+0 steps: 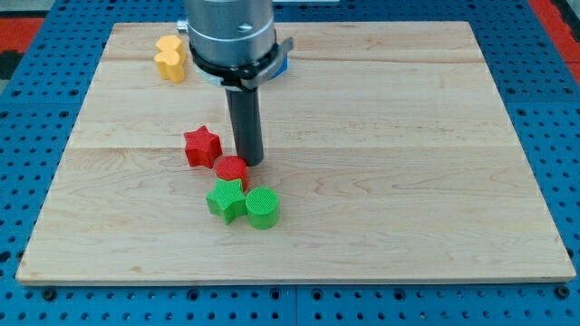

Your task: Push red star above green star

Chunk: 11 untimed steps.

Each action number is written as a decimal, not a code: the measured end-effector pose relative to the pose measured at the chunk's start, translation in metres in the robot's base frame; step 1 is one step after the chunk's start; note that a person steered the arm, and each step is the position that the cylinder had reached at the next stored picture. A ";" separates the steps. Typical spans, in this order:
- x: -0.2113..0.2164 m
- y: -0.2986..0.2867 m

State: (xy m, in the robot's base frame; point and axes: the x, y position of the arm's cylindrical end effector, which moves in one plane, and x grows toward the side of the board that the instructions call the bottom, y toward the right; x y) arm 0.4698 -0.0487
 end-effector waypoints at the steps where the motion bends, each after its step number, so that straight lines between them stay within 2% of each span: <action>1: 0.010 0.008; 2: -0.035 0.023; 4: -0.077 -0.107; 5: -0.058 -0.117; 6: -0.046 -0.061; 7: -0.012 -0.050; 10: 0.005 -0.033; 11: -0.004 -0.032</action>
